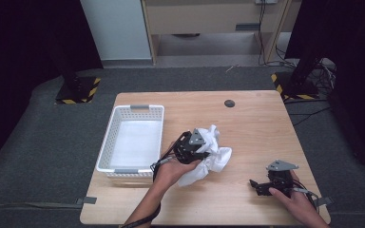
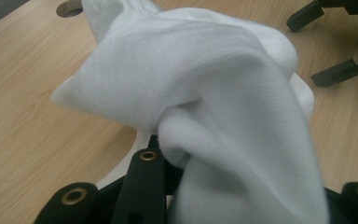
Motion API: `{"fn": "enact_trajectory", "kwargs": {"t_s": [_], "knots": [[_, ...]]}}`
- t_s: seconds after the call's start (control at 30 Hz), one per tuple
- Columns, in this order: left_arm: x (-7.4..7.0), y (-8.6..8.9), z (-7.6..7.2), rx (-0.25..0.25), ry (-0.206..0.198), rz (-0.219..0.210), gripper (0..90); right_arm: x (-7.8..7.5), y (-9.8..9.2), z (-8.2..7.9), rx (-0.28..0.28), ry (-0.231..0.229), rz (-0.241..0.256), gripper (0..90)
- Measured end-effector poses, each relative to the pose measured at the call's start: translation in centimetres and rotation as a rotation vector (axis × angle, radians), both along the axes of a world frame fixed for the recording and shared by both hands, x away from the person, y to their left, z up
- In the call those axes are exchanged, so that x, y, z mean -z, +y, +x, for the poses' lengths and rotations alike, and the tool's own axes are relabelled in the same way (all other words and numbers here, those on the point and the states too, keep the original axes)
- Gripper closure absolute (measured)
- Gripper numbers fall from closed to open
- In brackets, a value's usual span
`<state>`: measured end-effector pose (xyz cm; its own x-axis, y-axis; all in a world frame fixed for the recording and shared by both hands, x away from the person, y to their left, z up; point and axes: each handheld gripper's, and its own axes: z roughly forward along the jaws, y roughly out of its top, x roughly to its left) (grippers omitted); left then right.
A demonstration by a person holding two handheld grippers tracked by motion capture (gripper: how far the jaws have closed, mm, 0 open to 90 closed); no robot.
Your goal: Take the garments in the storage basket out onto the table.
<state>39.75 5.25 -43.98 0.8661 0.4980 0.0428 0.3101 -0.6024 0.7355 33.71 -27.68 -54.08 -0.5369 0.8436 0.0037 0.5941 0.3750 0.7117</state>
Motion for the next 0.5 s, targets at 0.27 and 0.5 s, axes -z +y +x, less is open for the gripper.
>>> {"fn": "enact_trajectory", "kwargs": {"t_s": [0.27,0.5], "knots": [[0.8,-0.6,0.2,-0.006,0.012,-0.010,72.8,0.0,0.0,0.0,0.000,0.000,0.000,0.5],[1.5,-1.1,0.4,-0.018,0.019,-0.020,72.7,0.0,0.0,0.0,0.000,0.000,0.001,0.5]]}}
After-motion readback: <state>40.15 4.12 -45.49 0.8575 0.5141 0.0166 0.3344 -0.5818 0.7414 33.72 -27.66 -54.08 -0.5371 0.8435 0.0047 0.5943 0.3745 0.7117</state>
